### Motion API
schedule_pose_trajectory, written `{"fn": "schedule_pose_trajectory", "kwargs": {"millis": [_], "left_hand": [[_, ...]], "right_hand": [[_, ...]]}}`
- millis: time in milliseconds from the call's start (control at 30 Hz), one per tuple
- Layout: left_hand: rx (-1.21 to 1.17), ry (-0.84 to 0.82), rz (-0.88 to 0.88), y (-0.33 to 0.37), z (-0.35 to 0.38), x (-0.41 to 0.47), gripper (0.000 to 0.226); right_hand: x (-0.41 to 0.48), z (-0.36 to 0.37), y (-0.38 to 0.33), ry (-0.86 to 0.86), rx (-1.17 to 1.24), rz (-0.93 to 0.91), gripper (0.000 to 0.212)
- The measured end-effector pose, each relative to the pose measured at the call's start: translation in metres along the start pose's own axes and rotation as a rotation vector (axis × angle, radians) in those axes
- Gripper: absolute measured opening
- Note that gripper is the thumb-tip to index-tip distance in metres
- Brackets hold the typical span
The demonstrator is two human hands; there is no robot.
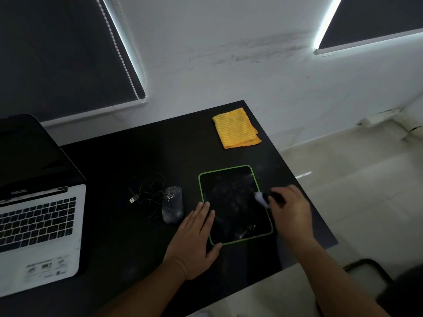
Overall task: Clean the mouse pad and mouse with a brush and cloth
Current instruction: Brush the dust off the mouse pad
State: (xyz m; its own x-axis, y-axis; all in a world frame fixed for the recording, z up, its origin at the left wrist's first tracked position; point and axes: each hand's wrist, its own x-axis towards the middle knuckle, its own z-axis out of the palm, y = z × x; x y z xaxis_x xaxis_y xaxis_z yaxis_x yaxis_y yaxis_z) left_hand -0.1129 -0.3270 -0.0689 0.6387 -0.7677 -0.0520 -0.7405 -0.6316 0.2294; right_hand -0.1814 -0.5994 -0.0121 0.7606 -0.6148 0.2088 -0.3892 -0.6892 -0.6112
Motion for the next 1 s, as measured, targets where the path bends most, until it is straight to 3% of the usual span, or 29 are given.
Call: {"fn": "schedule_pose_trajectory", "kwargs": {"millis": [67, 167, 200, 333, 367, 400, 500, 533, 633, 700, 833, 867, 1000], "left_hand": [[0.014, -0.01, -0.015, 0.0, 0.0, 0.001, 0.083], [0.008, -0.024, -0.027, 0.0, 0.001, 0.002, 0.082], [0.006, -0.024, -0.027, -0.001, 0.001, 0.002, 0.082], [0.015, -0.02, -0.044, 0.001, 0.0, 0.001, 0.084], [0.011, -0.014, -0.051, 0.001, 0.0, 0.002, 0.085], [0.004, -0.011, -0.057, 0.002, 0.0, 0.002, 0.086], [-0.015, 0.002, -0.065, 0.002, 0.001, 0.002, 0.089], [-0.011, 0.0, -0.063, 0.002, 0.001, 0.002, 0.089], [0.001, -0.005, -0.066, 0.003, -0.001, 0.002, 0.089], [0.0, -0.007, -0.069, 0.003, -0.001, 0.002, 0.089], [-0.012, 0.011, -0.063, 0.002, 0.0, 0.003, 0.088], [-0.014, 0.013, -0.062, 0.002, 0.0, 0.003, 0.088], [-0.008, 0.013, -0.065, 0.002, 0.0, 0.002, 0.089]], "right_hand": [[-0.006, 0.0, -0.007, -0.01, 0.061, -0.054, 0.021], [-0.033, 0.012, -0.017, -0.376, 0.241, -0.209, 0.024], [-0.035, 0.013, -0.013, -0.396, 0.237, -0.207, 0.024], [-0.013, -0.003, 0.014, 0.034, 0.036, 0.038, 0.024], [-0.012, -0.006, 0.012, 0.066, 0.038, 0.039, 0.024], [-0.013, -0.005, 0.008, 0.026, 0.076, -0.017, 0.023], [-0.03, 0.006, -0.002, -0.319, 0.194, -0.209, 0.024], [-0.029, 0.005, 0.001, -0.329, 0.18, -0.208, 0.024], [-0.007, -0.009, 0.019, 0.003, 0.03, 0.006, 0.023], [-0.004, -0.012, 0.015, 0.076, 0.05, 0.028, 0.022], [-0.028, 0.008, -0.002, -0.355, 0.181, -0.142, 0.023], [-0.025, 0.007, 0.002, -0.319, 0.155, -0.12, 0.023], [0.008, -0.014, 0.015, 0.096, -0.061, 0.064, 0.022]]}}
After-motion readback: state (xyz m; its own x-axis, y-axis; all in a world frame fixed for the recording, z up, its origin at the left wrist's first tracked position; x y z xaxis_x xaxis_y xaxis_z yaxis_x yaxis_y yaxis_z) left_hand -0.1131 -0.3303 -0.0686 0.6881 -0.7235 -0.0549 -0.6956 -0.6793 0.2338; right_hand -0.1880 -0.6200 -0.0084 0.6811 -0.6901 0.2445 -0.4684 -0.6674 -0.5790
